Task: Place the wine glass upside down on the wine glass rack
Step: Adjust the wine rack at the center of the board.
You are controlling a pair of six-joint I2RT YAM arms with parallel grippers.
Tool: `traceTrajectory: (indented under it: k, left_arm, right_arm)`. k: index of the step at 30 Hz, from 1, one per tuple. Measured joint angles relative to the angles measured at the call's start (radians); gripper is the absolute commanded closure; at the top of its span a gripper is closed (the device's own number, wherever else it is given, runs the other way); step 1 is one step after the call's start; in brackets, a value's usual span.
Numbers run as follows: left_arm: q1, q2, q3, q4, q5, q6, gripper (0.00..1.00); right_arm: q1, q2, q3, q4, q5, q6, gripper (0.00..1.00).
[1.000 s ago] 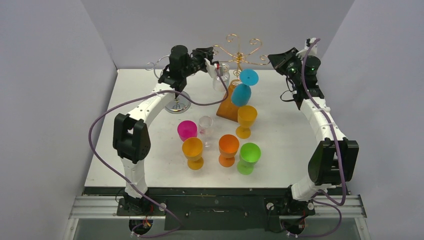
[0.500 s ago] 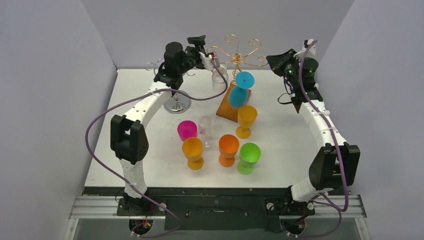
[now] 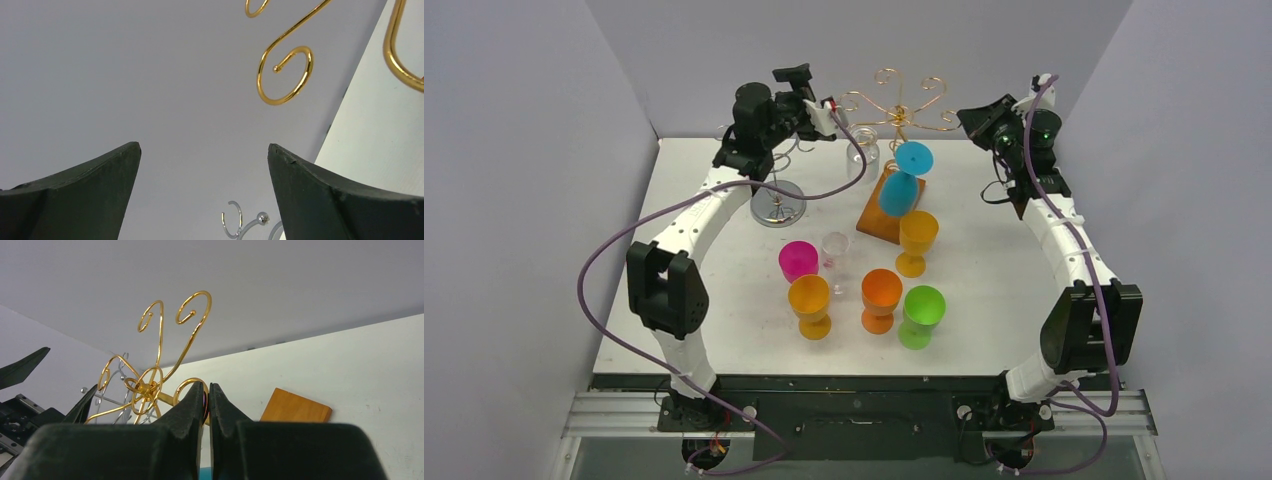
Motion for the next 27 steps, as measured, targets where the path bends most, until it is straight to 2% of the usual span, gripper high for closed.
traceTrajectory:
  k: [6, 11, 15, 19, 23, 27]
  left_arm:
    - [0.001, -0.010, 0.008, -0.034, -0.050, -0.068, 0.04]
    - [0.005, -0.011, 0.077, -0.072, -0.129, -0.188, 0.04]
    - [0.003, -0.009, 0.258, -0.182, -0.179, -0.348, 0.03]
    - [-0.029, 0.031, 0.580, -0.337, -0.190, -0.525, 0.02]
    - [-0.162, 0.076, 0.838, -0.475, -0.208, -0.611, 0.02]
    - [-0.313, 0.118, 0.897, -0.577, -0.216, -0.687, 0.01]
  right_arm:
    - [-0.018, 0.016, 0.016, -0.011, -0.029, 0.001, 1.00]
    - [-0.022, 0.022, 0.029, -0.025, -0.042, 0.001, 1.00]
    - [-0.024, 0.027, 0.034, -0.028, -0.045, 0.001, 1.00]
    - [-0.024, 0.027, 0.039, -0.037, -0.044, 0.000, 1.00]
    - [-0.024, 0.028, 0.052, -0.063, -0.037, -0.002, 1.00]
    - [-0.032, 0.034, 0.070, -0.096, -0.029, -0.003, 1.00]
